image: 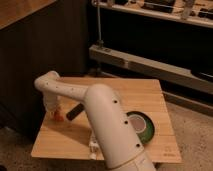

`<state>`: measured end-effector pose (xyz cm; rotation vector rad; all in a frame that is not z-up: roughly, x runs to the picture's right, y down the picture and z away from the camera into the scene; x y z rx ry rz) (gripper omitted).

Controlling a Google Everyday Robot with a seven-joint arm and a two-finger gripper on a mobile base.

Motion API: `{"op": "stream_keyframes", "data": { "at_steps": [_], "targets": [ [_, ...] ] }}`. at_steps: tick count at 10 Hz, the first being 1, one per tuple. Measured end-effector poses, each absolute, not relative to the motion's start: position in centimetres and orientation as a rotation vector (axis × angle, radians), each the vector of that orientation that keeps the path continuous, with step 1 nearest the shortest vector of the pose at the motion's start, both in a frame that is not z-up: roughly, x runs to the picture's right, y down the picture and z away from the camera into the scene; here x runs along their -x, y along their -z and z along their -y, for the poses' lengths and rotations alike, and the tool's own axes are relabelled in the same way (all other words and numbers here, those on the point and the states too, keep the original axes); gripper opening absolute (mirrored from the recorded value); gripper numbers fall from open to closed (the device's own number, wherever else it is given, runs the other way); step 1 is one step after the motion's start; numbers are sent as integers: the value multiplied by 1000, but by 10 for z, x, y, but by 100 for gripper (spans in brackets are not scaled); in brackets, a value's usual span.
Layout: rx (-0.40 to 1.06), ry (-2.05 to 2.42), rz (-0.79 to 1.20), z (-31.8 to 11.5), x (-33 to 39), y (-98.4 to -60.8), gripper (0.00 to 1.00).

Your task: Drag the pepper across the table

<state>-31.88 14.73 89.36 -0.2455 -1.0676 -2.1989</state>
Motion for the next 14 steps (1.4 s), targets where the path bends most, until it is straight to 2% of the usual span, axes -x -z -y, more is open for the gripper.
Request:
{"op": "stream_keyframes", "data": {
  "at_steps": [14],
  "targets": [
    [210, 2249, 1097, -167, 331, -877, 38]
  ]
}}
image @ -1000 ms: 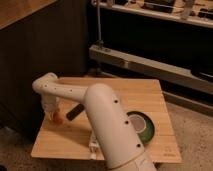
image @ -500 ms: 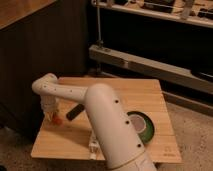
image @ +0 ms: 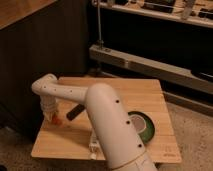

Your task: Drag the pepper across the table

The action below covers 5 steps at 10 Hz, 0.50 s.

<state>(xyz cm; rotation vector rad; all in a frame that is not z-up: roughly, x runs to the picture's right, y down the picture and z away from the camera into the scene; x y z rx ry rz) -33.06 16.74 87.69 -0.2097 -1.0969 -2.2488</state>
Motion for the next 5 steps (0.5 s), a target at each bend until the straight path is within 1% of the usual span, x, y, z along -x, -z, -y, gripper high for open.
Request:
{"op": "stream_keyframes", "data": {
  "at_steps": [2, 5],
  "targets": [
    [177, 2276, 1099, -184, 341, -857, 38],
    [146, 2303, 1089, -187, 347, -845, 38]
  ]
}}
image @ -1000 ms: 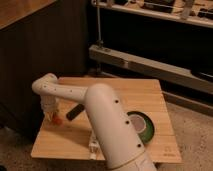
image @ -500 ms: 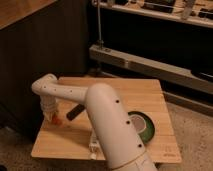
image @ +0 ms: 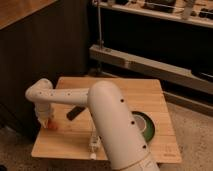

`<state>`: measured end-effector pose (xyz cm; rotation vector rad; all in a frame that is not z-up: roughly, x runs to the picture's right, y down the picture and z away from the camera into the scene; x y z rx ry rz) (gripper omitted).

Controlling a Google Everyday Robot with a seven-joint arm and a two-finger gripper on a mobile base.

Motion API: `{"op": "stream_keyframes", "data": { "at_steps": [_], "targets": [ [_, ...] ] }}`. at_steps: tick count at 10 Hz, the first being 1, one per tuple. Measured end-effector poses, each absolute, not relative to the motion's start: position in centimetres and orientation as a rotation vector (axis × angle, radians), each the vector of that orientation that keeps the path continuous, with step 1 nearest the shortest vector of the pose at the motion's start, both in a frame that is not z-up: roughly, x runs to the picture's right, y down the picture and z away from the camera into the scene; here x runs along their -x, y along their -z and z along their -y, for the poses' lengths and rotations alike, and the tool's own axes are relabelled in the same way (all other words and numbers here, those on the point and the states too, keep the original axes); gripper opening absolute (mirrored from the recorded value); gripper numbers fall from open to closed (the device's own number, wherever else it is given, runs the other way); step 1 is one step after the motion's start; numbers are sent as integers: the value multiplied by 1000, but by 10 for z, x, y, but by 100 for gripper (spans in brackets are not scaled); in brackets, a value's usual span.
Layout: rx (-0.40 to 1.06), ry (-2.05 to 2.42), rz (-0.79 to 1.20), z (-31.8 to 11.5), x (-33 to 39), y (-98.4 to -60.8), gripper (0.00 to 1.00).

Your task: Drag the pepper across the table

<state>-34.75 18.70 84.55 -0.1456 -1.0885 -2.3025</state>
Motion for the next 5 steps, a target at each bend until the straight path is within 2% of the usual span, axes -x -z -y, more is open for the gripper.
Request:
{"op": "stream_keyframes", "data": {
  "at_steps": [5],
  "targets": [
    [167, 2301, 1081, -203, 341, -843, 38]
  ]
}}
